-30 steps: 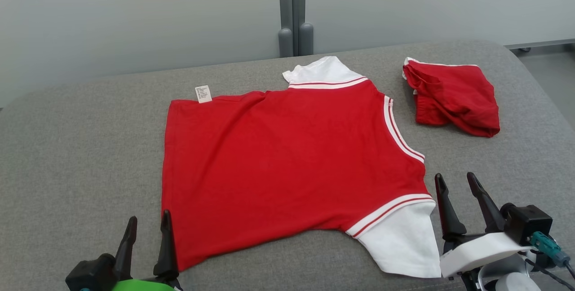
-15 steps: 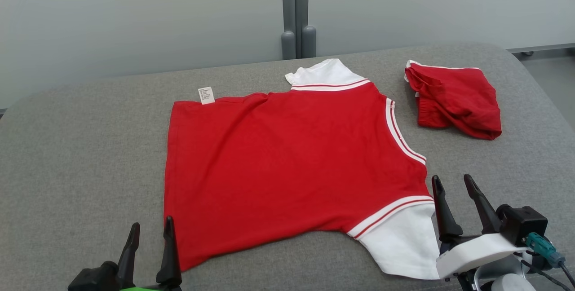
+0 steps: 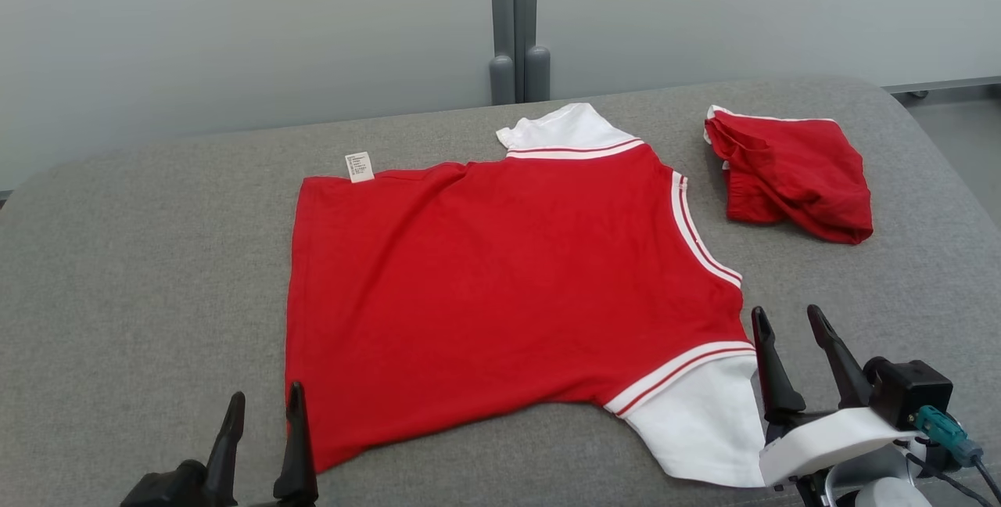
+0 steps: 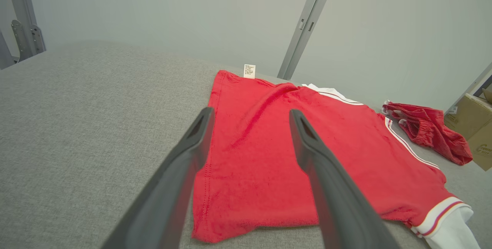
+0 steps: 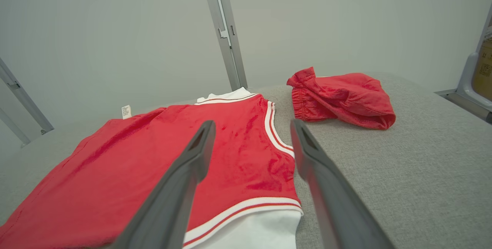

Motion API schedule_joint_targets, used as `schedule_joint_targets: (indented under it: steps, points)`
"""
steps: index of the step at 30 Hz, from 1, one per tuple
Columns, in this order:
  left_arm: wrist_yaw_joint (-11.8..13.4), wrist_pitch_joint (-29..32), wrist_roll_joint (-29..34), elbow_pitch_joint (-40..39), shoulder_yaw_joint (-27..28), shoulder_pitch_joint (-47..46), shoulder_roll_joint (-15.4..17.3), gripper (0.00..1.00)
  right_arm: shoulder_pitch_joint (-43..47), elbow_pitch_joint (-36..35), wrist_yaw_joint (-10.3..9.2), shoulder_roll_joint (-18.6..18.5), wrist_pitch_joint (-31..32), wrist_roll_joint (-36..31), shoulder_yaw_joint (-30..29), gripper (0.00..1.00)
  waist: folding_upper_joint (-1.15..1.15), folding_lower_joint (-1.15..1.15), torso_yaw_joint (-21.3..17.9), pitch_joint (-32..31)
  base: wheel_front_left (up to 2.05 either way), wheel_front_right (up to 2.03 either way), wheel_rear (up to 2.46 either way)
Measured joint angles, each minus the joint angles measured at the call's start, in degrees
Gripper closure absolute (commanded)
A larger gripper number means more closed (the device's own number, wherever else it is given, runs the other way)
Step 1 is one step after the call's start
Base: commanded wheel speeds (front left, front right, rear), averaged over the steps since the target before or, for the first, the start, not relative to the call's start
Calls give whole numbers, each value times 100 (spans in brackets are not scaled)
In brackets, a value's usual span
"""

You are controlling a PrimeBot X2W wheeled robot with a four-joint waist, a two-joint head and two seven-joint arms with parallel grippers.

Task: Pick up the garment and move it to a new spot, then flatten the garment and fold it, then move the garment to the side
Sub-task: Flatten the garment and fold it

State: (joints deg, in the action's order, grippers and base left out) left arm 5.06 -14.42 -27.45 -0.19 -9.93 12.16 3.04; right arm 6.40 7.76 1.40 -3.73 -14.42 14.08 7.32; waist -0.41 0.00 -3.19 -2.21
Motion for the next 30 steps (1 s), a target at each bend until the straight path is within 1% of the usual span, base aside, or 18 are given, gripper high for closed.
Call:
schedule_joint_targets:
  steps: [3,6,10,13,15,16,22,27,30]
  points:
    - [0,-1,-3,114,-66,75,0,0,2,68,0,1,-1,1,-2,0,0,0,1,7,0,0,0]
    - [-1,2,-152,356,-158,215,-11,0,19,222,1,2,0,12,-2,0,0,0,3,21,0,0,0]
    - [-27,200,-613,655,-178,328,-11,0,159,408,3,-1,19,64,-4,0,0,0,7,50,0,0,0]
    - [-33,386,-1125,826,-189,332,-11,0,285,556,5,-9,57,70,-30,0,0,0,10,82,0,0,0]
    - [-33,488,-1334,933,-213,332,-12,0,348,611,9,-8,63,100,-40,0,0,0,7,118,0,0,0]
    - [-33,566,-1514,1054,-211,322,-12,0,360,689,56,5,85,219,-36,0,0,0,-7,162,0,0,0]
    - [-33,689,-1866,1293,-198,132,-13,0,361,857,120,16,86,314,33,0,0,0,-91,310,0,0,0]
    - [-33,717,-2005,1454,-153,-231,-15,0,358,970,220,22,85,348,153,0,0,0,-187,464,0,0,0]
    - [-33,736,-2085,1578,-156,-363,-19,0,349,1054,231,32,85,357,224,0,0,0,-248,561,0,0,0]
